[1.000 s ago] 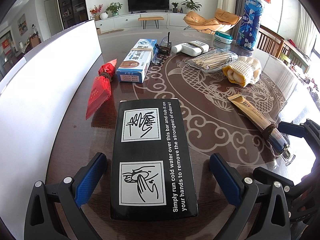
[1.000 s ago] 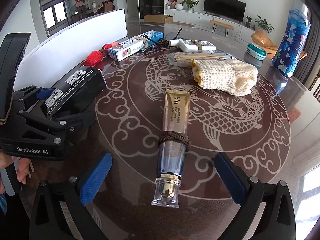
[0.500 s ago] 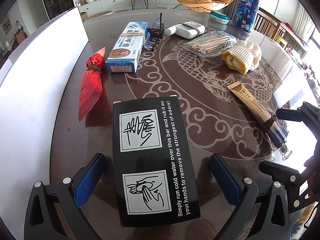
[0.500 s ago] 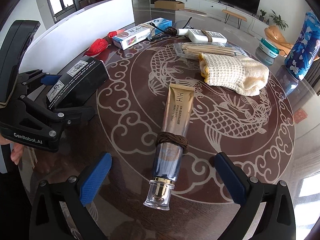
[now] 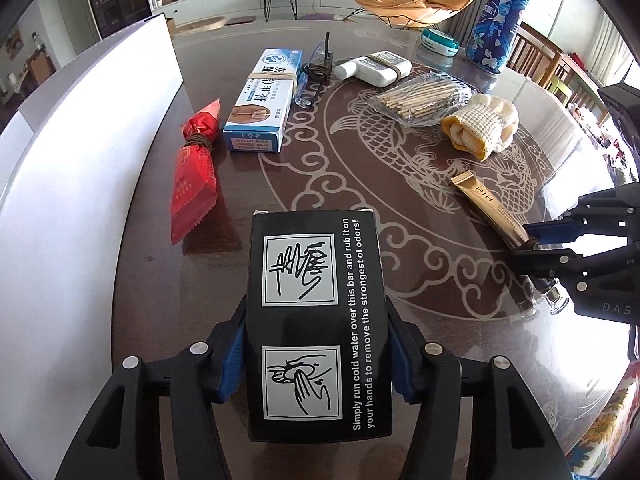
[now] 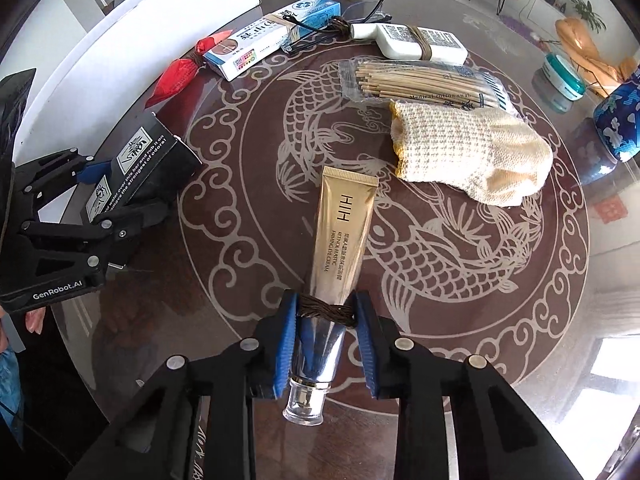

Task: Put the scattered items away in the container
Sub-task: 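Carry the soap box in the left tool and tube in the right tool over the white box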

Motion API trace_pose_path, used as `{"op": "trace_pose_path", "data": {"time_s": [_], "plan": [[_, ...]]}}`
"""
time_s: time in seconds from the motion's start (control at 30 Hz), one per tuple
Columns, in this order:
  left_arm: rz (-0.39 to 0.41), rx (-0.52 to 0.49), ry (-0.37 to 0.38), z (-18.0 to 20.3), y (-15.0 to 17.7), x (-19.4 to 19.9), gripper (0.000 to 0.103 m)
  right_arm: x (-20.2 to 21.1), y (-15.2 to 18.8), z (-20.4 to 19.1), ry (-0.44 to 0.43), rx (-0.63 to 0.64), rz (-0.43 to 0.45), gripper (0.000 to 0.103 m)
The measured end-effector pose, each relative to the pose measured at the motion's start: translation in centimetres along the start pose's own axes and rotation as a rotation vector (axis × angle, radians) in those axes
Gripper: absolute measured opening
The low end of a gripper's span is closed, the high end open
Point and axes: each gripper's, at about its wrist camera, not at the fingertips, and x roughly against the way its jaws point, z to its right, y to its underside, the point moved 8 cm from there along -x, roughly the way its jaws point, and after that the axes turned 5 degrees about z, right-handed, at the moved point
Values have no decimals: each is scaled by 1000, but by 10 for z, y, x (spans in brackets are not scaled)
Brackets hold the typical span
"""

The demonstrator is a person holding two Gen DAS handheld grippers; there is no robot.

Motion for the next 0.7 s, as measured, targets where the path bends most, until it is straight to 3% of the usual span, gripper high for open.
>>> {"op": "trace_pose_path", "data": {"time_s": [0.27,0.7], "plan": [[40,34,13,1,13,22,58,27,16,2,-34,-23,41,29],[7,-8,27,23,39,18,58,18,49,3,19,21,-50,33]]}}
